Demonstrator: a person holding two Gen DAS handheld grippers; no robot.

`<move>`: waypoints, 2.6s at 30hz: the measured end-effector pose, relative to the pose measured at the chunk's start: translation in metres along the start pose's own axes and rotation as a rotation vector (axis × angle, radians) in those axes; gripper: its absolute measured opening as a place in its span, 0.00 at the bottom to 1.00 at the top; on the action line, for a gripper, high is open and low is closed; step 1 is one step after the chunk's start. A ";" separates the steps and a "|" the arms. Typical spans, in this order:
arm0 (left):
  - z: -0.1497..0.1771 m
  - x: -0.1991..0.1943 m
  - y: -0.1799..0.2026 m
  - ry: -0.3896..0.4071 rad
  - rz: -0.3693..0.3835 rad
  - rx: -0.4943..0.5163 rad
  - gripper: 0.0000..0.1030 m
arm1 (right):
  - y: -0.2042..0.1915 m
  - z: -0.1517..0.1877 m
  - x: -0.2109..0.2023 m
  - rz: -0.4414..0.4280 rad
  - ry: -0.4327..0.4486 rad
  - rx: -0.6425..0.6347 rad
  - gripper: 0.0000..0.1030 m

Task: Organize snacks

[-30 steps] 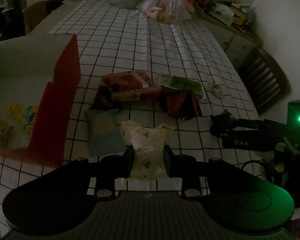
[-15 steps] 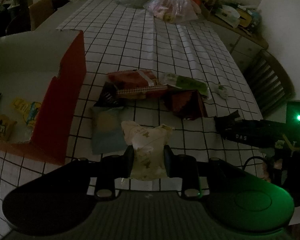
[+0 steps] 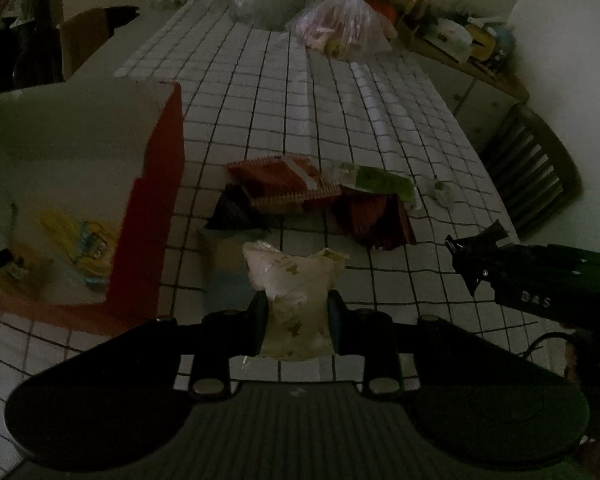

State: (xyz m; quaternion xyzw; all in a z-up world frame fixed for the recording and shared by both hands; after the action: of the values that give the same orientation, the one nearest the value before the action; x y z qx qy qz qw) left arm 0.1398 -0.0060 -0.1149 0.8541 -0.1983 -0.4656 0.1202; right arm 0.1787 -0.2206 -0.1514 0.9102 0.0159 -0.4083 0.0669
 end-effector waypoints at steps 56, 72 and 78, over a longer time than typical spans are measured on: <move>-0.029 -0.080 -0.255 -0.024 -0.239 -0.030 0.30 | -0.321 -0.055 0.019 -0.097 -0.024 -0.293 0.56; -0.033 -0.102 -0.229 0.060 -0.199 -0.007 0.62 | -0.311 -0.064 -0.009 -0.146 0.034 -0.237 0.76; -0.036 -0.117 -0.214 0.106 -0.170 0.003 0.67 | -0.300 -0.069 -0.033 -0.175 0.077 -0.199 0.83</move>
State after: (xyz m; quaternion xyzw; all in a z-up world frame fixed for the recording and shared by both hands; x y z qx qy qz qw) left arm 0.1612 0.2387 -0.0913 0.8915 -0.1190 -0.4280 0.0893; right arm 0.1822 0.0866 -0.1139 0.9093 0.1381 -0.3737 0.1203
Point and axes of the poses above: each gripper's, at about its wrist camera, not at the fingertips, and x roughly the way its jaws point, y to its right, z to its underside, the point moved 7 cm from there along x, roughly the way its jaws point, and after that the axes turned 13 degrees about z, right-handed, at the moved point
